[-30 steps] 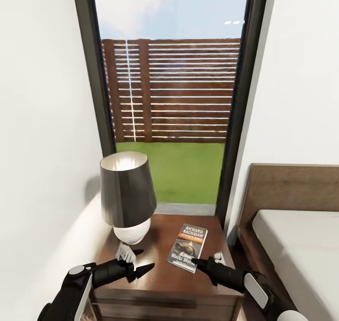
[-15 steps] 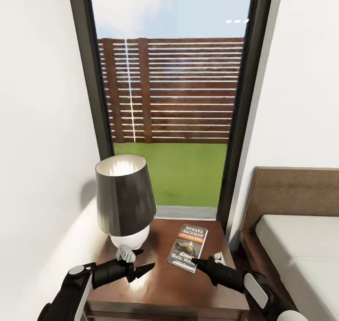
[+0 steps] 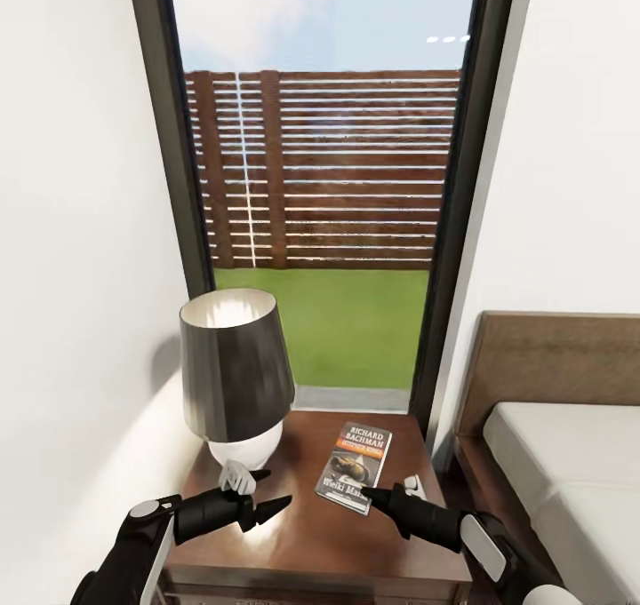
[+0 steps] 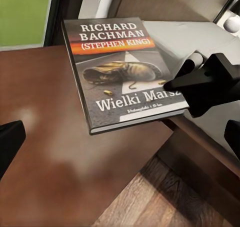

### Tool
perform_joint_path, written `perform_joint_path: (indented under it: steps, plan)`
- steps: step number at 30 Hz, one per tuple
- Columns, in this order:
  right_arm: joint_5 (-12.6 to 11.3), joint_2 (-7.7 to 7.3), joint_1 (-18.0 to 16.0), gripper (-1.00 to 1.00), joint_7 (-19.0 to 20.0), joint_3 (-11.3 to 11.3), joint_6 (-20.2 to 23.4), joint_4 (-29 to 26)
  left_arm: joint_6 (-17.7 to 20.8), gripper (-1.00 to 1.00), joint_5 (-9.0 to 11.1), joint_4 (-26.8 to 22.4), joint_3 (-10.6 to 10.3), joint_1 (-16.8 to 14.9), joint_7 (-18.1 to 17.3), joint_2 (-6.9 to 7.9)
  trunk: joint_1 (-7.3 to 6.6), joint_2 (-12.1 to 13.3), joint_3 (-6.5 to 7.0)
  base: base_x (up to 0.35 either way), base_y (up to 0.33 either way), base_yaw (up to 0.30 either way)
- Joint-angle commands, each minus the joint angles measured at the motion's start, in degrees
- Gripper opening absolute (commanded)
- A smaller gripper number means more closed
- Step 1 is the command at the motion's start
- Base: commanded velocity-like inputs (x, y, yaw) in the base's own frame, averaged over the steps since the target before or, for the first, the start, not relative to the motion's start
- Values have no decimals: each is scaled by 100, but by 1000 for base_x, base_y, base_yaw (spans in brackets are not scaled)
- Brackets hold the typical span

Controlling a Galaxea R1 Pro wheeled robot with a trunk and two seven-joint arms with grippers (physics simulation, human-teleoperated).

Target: In the bedroom, move the book from the bed onto either nightstand, and place the two sandals side by side next to the bed.

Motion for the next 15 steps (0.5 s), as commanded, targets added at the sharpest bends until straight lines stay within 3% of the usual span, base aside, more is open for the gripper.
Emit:
perform_joint_path:
  steps: [1,15]
  plan:
    - [-56,-6,-4,-100,-2,24,30,-2,62,100,-36,-7,24,-5,-43,-9,22,-44,-24,0,0,0]
    - [-56,-6,-3,-100,1,22,30,-2,60,100,-36,-7,22,-5,-43,-9,329,-606,-276,0,0,0]
